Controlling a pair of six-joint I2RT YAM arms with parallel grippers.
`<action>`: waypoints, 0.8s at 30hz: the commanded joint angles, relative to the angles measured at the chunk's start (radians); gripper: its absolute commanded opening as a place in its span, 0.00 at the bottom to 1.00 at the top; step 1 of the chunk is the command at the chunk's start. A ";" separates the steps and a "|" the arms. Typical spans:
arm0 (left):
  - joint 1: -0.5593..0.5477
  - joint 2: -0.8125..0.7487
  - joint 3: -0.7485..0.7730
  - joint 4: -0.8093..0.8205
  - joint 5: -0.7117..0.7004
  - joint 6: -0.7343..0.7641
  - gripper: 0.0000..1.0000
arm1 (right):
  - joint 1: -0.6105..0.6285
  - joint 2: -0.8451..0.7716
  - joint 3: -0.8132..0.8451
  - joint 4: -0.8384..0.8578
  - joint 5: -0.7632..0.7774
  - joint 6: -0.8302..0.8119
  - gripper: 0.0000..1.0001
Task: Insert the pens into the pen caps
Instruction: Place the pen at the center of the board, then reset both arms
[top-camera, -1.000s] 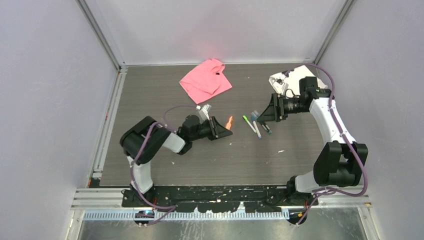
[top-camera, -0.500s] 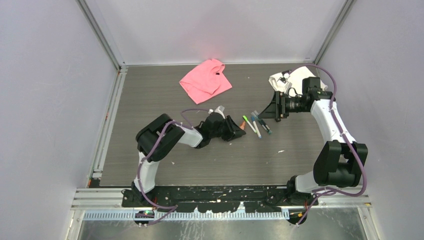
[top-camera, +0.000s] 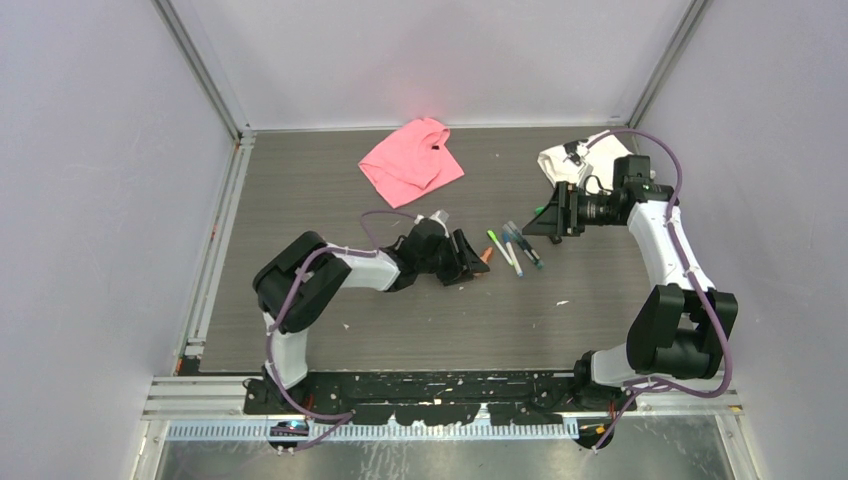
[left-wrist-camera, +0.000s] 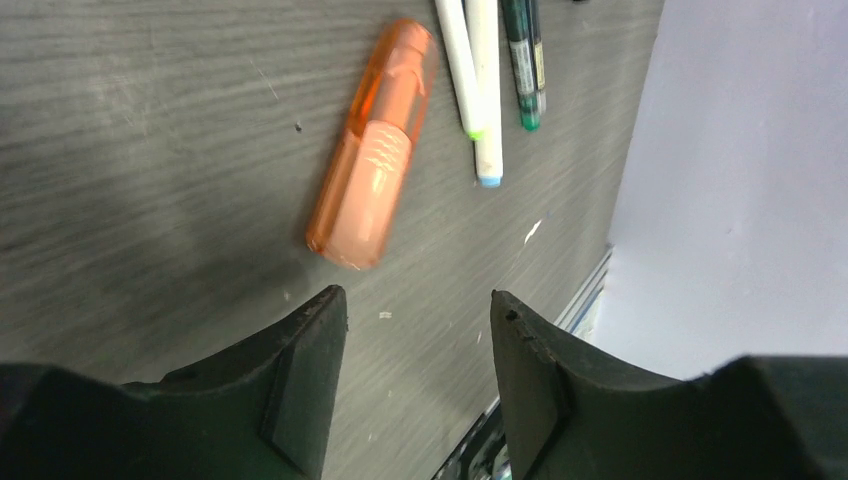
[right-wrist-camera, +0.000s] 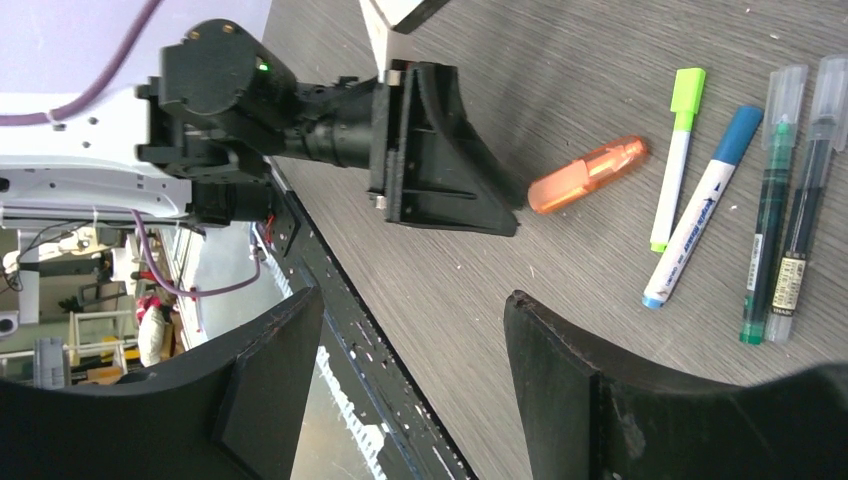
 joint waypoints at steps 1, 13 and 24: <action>0.008 -0.133 -0.001 -0.170 0.036 0.159 0.57 | -0.006 -0.047 0.050 -0.045 0.025 -0.049 0.72; 0.071 -0.544 0.062 -0.464 -0.111 0.714 0.65 | -0.015 -0.108 0.254 -0.148 0.396 -0.166 0.77; 0.544 -0.871 0.339 -0.796 0.088 0.734 1.00 | -0.039 -0.116 0.640 -0.031 0.959 0.126 1.00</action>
